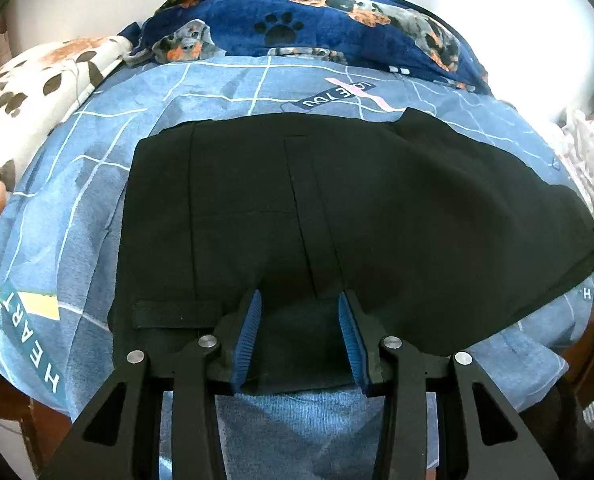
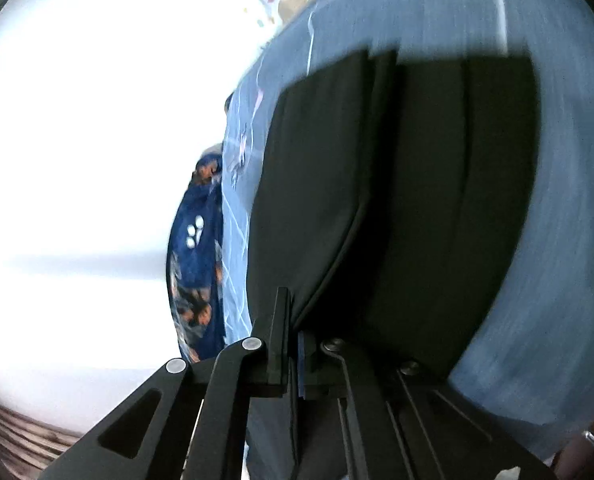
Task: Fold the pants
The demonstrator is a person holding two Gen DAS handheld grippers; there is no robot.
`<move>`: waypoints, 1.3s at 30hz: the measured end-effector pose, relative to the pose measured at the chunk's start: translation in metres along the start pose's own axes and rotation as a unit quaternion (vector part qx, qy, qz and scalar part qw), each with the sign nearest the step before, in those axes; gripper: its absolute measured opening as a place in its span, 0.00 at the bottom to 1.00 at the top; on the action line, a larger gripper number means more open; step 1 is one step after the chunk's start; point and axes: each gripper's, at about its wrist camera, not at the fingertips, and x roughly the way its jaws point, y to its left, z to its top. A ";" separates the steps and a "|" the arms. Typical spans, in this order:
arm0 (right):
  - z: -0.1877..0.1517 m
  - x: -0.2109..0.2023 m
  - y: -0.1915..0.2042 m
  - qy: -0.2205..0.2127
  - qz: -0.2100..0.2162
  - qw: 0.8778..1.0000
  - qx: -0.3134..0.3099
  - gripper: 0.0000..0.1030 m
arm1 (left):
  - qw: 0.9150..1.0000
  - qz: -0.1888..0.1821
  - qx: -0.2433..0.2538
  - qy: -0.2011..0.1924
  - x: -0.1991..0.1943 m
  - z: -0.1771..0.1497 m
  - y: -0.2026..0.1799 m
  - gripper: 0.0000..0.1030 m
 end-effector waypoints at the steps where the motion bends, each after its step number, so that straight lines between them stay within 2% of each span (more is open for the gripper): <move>1: 0.003 -0.001 0.005 0.001 -0.015 1.000 -0.015 0.01 | 1.000 0.002 0.003 -0.001 0.000 0.000 -0.001 0.42; 3: -0.001 -0.004 0.017 -0.001 -0.043 0.998 -0.047 0.02 | 1.000 0.003 0.008 -0.003 -0.001 -0.001 0.000 0.44; 7: -0.005 -0.023 0.024 -0.015 -0.048 0.996 -0.077 0.02 | 1.000 -0.007 0.004 0.005 0.000 0.002 0.004 0.44; 10: -0.006 -0.043 0.009 -0.023 -0.039 0.997 -0.062 0.02 | 1.000 -0.015 0.003 0.009 0.000 0.002 0.007 0.44; 13: -0.002 -0.049 -0.015 -0.018 -0.050 0.998 -0.043 0.01 | 1.000 -0.016 0.011 0.010 0.001 0.003 0.007 0.44; 14: -0.001 -0.048 -0.024 -0.015 -0.029 0.999 -0.024 0.01 | 1.000 -0.015 0.014 0.011 0.001 0.003 0.006 0.44; 15: -0.001 -0.049 -0.028 -0.016 -0.019 1.000 -0.016 0.01 | 1.000 -0.015 0.015 0.011 0.001 0.003 0.006 0.44; 18: -0.002 -0.045 -0.020 -0.014 -0.024 0.999 -0.031 0.01 | 1.000 -0.017 0.011 0.012 0.002 0.003 0.006 0.44; 20: 0.002 -0.047 -0.026 -0.016 -0.005 1.000 -0.010 0.03 | 1.000 -0.017 0.012 0.011 0.002 0.003 0.007 0.44; 23: 0.009 -0.067 -0.029 -0.049 0.008 0.999 -0.011 0.10 | 1.000 -0.018 0.011 0.011 0.001 0.003 0.007 0.44; 25: 0.015 -0.085 -0.038 -0.078 0.034 0.996 0.013 0.17 | 1.000 -0.018 0.009 0.010 0.001 0.003 0.007 0.45; 26: 0.018 -0.098 -0.045 -0.102 0.030 0.994 0.023 0.20 | 1.000 -0.018 0.010 0.010 0.001 0.003 0.007 0.45; 28: 0.024 -0.116 -0.054 -0.133 0.037 0.990 0.040 0.21 | 1.000 -0.018 0.010 0.010 0.001 0.003 0.008 0.46; 30: 0.031 -0.129 -0.063 -0.147 0.039 0.987 0.055 0.21 | 1.000 -0.018 0.010 0.010 0.001 0.003 0.007 0.48; 34: 0.040 -0.135 -0.062 -0.140 0.041 0.988 0.043 0.23 | 1.000 -0.016 0.011 0.011 0.001 0.003 0.007 0.50; 39: 0.047 -0.120 -0.053 -0.109 0.024 0.994 0.018 0.33 | 1.000 -0.016 0.009 0.011 0.002 0.004 0.007 0.51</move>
